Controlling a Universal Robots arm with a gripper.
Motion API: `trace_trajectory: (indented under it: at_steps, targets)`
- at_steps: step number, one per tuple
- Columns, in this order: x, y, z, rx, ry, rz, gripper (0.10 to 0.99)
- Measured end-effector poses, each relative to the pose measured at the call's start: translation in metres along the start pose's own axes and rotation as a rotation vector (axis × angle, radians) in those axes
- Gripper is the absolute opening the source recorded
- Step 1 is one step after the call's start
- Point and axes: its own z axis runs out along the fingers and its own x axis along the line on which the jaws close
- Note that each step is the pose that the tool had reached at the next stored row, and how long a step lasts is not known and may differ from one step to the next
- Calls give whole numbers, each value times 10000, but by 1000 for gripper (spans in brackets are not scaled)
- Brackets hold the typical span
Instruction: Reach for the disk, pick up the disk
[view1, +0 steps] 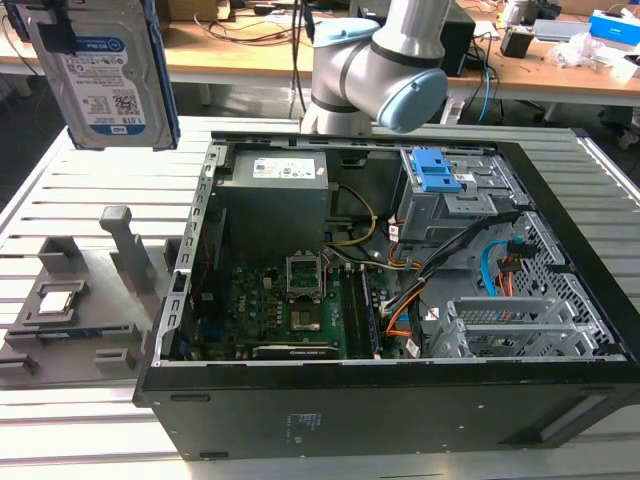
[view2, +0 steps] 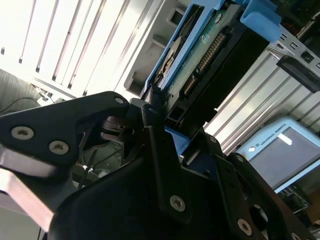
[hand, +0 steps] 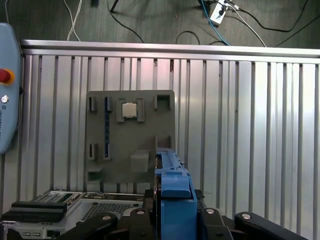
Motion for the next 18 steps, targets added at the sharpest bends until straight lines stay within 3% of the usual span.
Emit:
trace_trajectory:
  at_steps: [8,18]
  targets:
    - [-2,-269,-11,0,0,0,365]
    - [-6,-550,-22,-1,0,0,365]
